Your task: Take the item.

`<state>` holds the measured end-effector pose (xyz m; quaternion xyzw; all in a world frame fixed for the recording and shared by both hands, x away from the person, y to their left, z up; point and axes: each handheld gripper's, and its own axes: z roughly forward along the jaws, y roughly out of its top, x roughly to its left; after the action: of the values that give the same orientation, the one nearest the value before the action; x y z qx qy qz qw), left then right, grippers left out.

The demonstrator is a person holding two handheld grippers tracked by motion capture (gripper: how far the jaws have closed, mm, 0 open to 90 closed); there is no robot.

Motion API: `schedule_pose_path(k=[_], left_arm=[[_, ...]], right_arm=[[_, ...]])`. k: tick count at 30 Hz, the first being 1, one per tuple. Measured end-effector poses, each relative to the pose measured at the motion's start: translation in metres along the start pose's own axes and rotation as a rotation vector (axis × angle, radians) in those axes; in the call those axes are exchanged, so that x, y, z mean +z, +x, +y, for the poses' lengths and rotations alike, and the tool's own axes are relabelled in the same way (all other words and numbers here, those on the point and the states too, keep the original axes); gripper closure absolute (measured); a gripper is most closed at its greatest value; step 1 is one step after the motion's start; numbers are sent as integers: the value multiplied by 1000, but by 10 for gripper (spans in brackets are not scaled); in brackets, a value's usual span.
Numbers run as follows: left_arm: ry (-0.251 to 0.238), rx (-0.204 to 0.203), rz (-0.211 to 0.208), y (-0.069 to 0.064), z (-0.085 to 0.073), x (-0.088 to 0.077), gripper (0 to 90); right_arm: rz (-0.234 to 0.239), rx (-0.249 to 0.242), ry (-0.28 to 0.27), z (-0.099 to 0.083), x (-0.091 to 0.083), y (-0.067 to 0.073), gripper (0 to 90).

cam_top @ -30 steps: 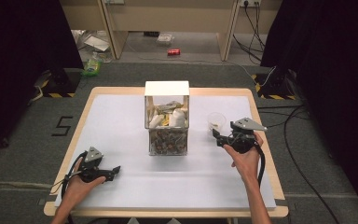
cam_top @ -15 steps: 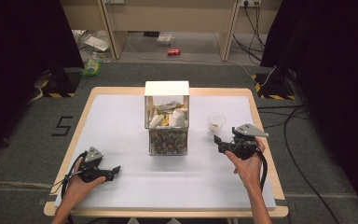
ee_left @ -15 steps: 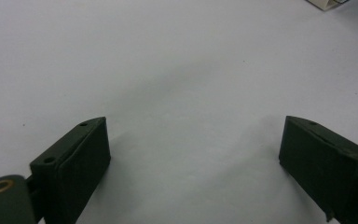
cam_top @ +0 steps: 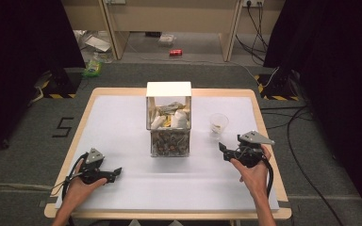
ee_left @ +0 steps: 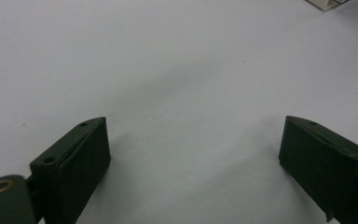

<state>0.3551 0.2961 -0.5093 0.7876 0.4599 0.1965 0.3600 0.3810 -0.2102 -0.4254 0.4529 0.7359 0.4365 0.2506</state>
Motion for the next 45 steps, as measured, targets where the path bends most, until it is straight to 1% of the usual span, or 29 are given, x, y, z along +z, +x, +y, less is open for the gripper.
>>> schedule_pose_path(k=[12,17,21,24,26,30,31,45], left_arm=[[-1,0,-1,0,0,0,78],[0,1,0,0,0,0,78],[0,0,0,0,0,0,78],[0,0,0,0,0,0,78],[0,1,0,0,0,0,78],[0,1,0,0,0,0,78],[1,1,0,0,0,0,77],[0,1,0,0,0,0,78]], right_arm=[[-1,4,24,-12,-2,1,188],[-1,4,40,-19,-2,3,188],[6,1,56,-26,-1,6,188],[9,7,63,-29,-1,7,188],[13,0,67,-32,-1,8,189],[16,7,78,-36,-2,10,189],[15,0,78,-38,-2,9,189],[22,1,110,-52,-5,11,188]])
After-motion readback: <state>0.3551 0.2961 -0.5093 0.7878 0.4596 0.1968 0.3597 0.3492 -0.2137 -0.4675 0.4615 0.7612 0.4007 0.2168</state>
